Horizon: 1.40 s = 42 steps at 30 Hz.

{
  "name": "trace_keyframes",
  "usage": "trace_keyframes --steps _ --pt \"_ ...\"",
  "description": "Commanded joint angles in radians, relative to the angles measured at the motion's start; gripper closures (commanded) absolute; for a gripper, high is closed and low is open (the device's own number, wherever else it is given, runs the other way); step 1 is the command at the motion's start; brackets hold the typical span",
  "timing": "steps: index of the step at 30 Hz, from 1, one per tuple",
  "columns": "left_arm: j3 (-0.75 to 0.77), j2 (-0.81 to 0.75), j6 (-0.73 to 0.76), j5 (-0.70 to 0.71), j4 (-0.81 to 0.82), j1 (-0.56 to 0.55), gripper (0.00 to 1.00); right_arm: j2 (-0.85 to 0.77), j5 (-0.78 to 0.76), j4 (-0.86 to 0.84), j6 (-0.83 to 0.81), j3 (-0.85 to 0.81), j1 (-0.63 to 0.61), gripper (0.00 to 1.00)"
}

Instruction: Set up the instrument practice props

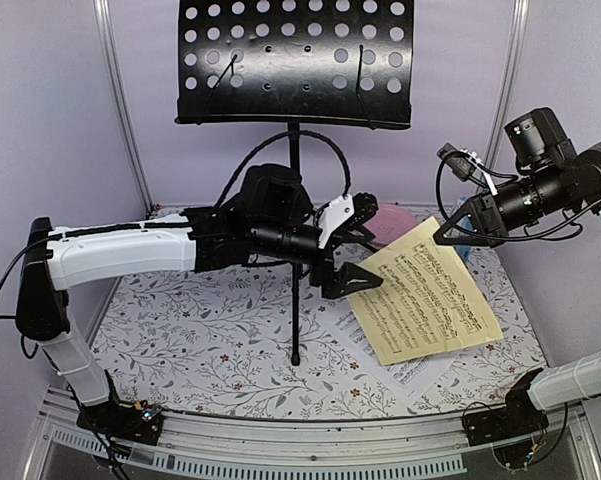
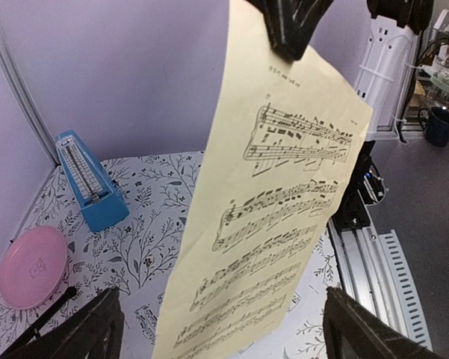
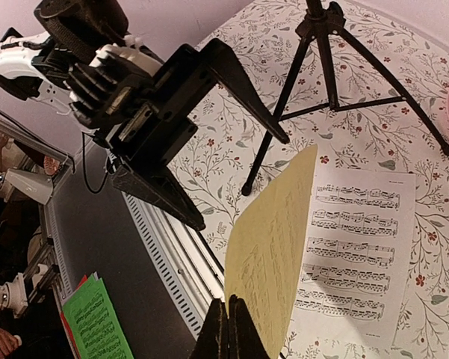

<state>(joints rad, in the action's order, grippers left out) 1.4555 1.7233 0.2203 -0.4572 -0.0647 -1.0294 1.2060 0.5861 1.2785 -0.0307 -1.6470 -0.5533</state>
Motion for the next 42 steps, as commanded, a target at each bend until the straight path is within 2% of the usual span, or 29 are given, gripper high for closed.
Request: trace_keyframes --steps 1,4,9,14,16,19,26,27,28,29,30,35,38,42 --pt "0.011 0.028 0.04 -0.014 0.008 0.009 0.07 -0.005 0.035 0.051 0.0 -0.039 -0.045 1.0" --pt "0.035 0.053 0.049 -0.048 -0.003 0.0 0.09 -0.004 0.04 0.054 0.004 -0.044 -0.066 1.0" --pt "0.049 0.08 0.042 -0.029 0.0 -0.019 0.21 0.013 0.029 0.057 0.005 -0.062 -0.099 1.0" --pt "0.041 0.079 0.031 -0.062 0.0 -0.036 0.43 0.041 0.019 0.05 -0.003 -0.079 -0.137 1.0" --pt "0.032 0.076 0.024 -0.072 -0.002 -0.042 0.47 0.048 0.019 0.046 -0.013 -0.096 -0.14 1.0" --pt "0.027 0.072 0.03 -0.06 -0.027 -0.048 0.6 0.052 0.024 0.04 -0.024 -0.108 -0.141 1.0" --pt "-0.007 0.014 0.003 -0.046 -0.012 -0.048 1.0 0.04 0.026 0.017 -0.029 -0.109 -0.142 1.0" --pt "-0.019 -0.001 -0.013 -0.047 -0.001 -0.048 1.0 0.032 0.016 -0.001 -0.029 -0.114 -0.142 0.95" --pt "-0.037 -0.023 -0.028 -0.047 0.013 -0.047 1.0 0.021 0.004 -0.026 -0.025 -0.119 -0.142 0.81" --pt "-0.054 -0.042 -0.052 -0.047 0.032 -0.045 1.0 0.007 -0.011 -0.065 -0.015 -0.121 -0.142 0.62" --pt "-0.073 -0.062 -0.079 -0.052 0.056 -0.041 1.0 -0.015 -0.026 -0.116 0.013 -0.118 -0.142 0.5" --pt "-0.146 -0.153 -0.243 -0.079 0.149 -0.008 1.0 -0.183 -0.196 -0.45 0.171 -0.008 -0.142 0.0" --pt "-0.159 -0.195 -0.317 -0.088 0.159 0.017 1.0 -0.278 -0.269 -0.607 0.238 0.092 -0.142 0.01" --pt "-0.206 -0.264 -0.4 -0.12 0.209 0.047 1.0 -0.344 -0.297 -0.691 0.274 0.221 -0.142 0.01"
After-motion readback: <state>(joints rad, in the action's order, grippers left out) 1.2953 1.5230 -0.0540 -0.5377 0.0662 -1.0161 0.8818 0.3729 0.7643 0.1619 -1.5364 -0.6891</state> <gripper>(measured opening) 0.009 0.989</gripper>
